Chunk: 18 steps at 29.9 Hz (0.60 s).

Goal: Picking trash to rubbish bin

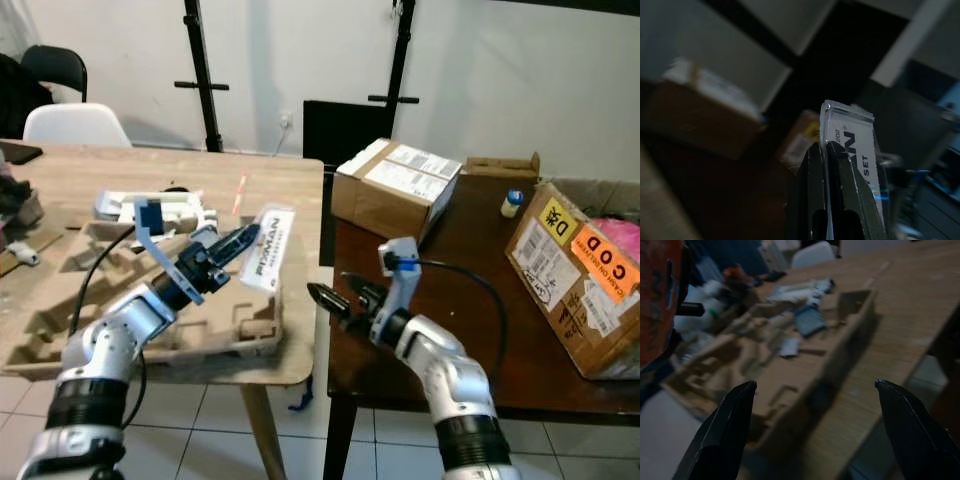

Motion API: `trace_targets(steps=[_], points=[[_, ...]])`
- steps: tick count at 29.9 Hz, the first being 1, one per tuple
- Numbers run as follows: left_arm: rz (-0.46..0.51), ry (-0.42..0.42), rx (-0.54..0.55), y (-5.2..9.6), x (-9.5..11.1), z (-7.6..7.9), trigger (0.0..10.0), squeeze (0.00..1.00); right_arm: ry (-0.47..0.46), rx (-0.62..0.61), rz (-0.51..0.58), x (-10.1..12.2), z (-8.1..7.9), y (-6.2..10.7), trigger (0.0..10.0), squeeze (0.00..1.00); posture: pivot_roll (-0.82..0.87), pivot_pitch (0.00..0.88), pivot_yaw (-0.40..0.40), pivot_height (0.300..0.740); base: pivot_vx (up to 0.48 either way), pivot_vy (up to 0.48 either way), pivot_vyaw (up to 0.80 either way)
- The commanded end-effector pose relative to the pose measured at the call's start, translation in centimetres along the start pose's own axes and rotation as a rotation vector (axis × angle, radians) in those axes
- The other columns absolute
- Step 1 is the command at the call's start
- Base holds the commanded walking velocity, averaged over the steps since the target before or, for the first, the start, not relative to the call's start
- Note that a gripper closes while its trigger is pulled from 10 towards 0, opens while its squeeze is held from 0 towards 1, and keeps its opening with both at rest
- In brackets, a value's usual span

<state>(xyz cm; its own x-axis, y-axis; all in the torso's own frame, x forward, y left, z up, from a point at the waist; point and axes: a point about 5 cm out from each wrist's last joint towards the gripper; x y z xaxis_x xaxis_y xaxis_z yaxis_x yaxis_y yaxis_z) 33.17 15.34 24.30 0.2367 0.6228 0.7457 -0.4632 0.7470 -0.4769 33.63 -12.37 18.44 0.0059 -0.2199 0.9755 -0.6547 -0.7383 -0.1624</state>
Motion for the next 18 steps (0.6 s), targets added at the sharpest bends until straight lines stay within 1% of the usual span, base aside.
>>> trace_targets(steps=[1, 2, 3, 4, 5, 6, 7, 8, 10, 11, 12, 13, 14, 15, 16, 17, 18], points=[[-0.107, 0.016, -0.082, 0.2, -1.2, 1.6, 0.0, 0.0, -0.028, 0.047, 0.034, 0.3, 0.0, 1.3, 10.0, 0.0, 0.05, 0.048, -0.048, 0.74, 0.0, 0.0, 0.0], [-0.244, 0.013, -0.119, 0.6, -2.8, 3.0, 0.0, 0.0, -0.032, 0.098, 0.04, 0.4, -0.1, 2.3, 10.0, 0.0, 0.05, 0.048, -0.051, 0.74, 0.0, 0.0, 0.0], [-0.244, 0.013, -0.119, 0.6, -2.8, 3.0, 0.0, 0.0, -0.032, 0.098, 0.04, 0.4, -0.1, 2.3, 10.0, 0.0, 0.05, 0.048, -0.051, 0.74, 0.0, 0.0, 0.0], [-0.355, 0.009, -0.119, 1.2, -4.3, 3.5, 0.0, 0.0, -0.042, 0.158, 0.021, 0.1, -0.5, 3.4, 10.0, 0.0, 0.06, 0.049, -0.055, 0.74, 0.0, 0.0, 0.0], [-0.397, 0.008, -0.12, 1.4, -4.8, 3.6, 0.0, 0.0, -0.045, 0.183, 0.011, 0.0, -0.6, 3.8, 10.0, 0.0, 0.06, 0.049, -0.055, 0.74, 0.0, 0.0, 0.0], [-0.397, 0.008, -0.12, 1.4, -4.8, 3.6, 0.0, 0.0, -0.045, 0.183, 0.011, 0.0, -0.6, 3.8, 10.0, 0.0, 0.06, 0.049, -0.055, 0.74, 0.0, 0.0, 0.0], [-0.455, 0.014, -0.112, 1.8, -5.5, 3.7, 0.0, 0.0, -0.047, 0.208, -0.005, -0.2, -0.8, 4.2, 10.0, 0.0, 0.06, 0.049, -0.059, 0.74, 0.0, 0.0, 0.0], [-0.455, 0.014, -0.112, 1.8, -5.5, 3.7, 0.0, 0.0, -0.047, 0.208, -0.005, -0.2, -0.8, 4.2, 10.0, 0.0, 0.06, 0.049, -0.059, 0.74, 0.0, 0.0, 0.0], [-0.676, -0.019, -0.041, 3.1, -7.8, 3.3, 0.0, 0.0, -0.011, 0.264, -0.1, -1.1, -1.1, 5.4, 10.0, 0.0, 0.06, 0.048, -0.06, 0.74, 0.0, 0.0, 0.0], [-0.676, -0.019, -0.041, 3.1, -7.8, 3.3, 0.0, 0.0, -0.011, 0.264, -0.1, -1.1, -1.1, 5.4, 10.0, 0.0, 0.06, 0.048, -0.06, 0.74, 0.0, 0.0, 0.0], [-0.761, -0.035, -0.014, 3.7, -8.7, 3.0, 0.0, 0.0, 0.004, 0.281, -0.142, -1.5, -1.2, 5.9, 10.0, 0.0, 0.06, 0.046, -0.058, 0.74, 0.0, 0.0, 0.0], [-0.761, -0.035, -0.014, 3.7, -8.7, 3.0, 0.0, 0.0, 0.004, 0.281, -0.142, -1.5, -1.2, 5.9, 10.0, 0.0, 0.06, 0.046, -0.058, 0.74, 0.0, 0.0, 0.0], [-0.854, -0.046, 0.02, 4.5, -9.7, 2.7, 0.0, 0.0, 0.038, 0.303, -0.226, -2.3, -1.1, 6.4, 10.0, 0.0, 0.06, 0.046, -0.058, 0.74, 0.0, 0.0, 0.0], [-0.875, -0.042, 0.025, 4.7, -9.9, 2.6, 0.0, 0.0, 0.053, 0.312, -0.262, -2.7, -1.1, 6.6, 10.0, 0.0, 0.06, 0.046, -0.058, 0.74, 0.0, 0.0, 0.0], [-0.875, -0.042, 0.025, 4.7, -9.9, 2.6, 0.0, 0.0, 0.053, 0.312, -0.262, -2.7, -1.1, 6.6, 10.0, 0.0, 0.06, 0.046, -0.058, 0.74, 0.0, 0.0, 0.0], [-0.906, -0.043, 0.039, 4.9, -10.2, 2.6, 0.0, 0.0, 0.074, 0.322, -0.31, -3.2, -1.1, 6.9, 10.0, 0.0, 0.05, 0.044, -0.054, 0.74, 0.0, 0.0, 0.0], [-0.906, -0.043, 0.039, 4.9, -10.2, 2.6, 0.0, 0.0, 0.074, 0.322, -0.31, -3.2, -1.1, 6.9, 10.0, 0.0, 0.05, 0.044, -0.054, 0.74, 0.0, 0.0, 0.0]])
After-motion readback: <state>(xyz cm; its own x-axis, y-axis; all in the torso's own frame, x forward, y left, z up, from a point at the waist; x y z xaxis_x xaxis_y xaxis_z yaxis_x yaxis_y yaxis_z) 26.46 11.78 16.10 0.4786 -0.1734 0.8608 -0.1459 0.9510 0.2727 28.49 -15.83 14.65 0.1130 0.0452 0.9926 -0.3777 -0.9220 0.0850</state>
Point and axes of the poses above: a point about 5 cm out from each wrist's last joint towards the gripper, its own y axis pointing back from the gripper into the wrist, its own x axis along the axis of the wrist's last joint, z = x × y, and after that the axes turned 10 degrees about y, right-handed
